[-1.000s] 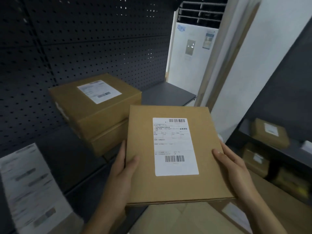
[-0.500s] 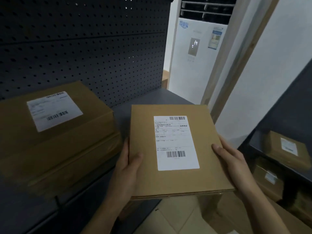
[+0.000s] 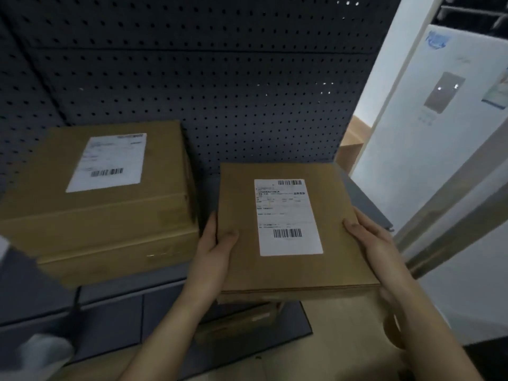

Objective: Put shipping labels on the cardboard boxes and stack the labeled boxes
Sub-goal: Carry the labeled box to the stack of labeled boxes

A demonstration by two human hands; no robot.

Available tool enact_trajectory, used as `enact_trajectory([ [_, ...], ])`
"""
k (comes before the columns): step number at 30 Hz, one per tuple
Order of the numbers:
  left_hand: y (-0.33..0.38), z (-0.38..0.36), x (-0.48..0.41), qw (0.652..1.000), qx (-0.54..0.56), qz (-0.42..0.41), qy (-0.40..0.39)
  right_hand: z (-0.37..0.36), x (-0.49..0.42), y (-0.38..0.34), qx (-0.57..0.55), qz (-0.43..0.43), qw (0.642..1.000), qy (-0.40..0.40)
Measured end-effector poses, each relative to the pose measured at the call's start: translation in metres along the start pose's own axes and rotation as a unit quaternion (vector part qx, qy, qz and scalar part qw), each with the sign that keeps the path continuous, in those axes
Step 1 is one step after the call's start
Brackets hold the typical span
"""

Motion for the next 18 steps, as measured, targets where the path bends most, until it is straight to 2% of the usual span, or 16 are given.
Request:
enact_trajectory([
  [8,-0.011,0.003,-0.046,0.999,0.001,0.033,0.041,-0.021,-0.077,-0.006,0.034,-0.020,0.998,-0.048],
  [18,-0.024,0.004,-0.068,0.996,-0.041,0.025,0.073,-0.031,-0.118,-0.006,0.037,-0.028,0.995,-0.088],
])
Point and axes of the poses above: each hand's wrist, its own x-axis away from the middle knuckle, its own z-axis out of the back of the hand, y = z × x, the point moved 7 cm from there along -x, towards the middle knuckle, and after that the axes turned 5 degrees about -z, right-handed, at the moved point
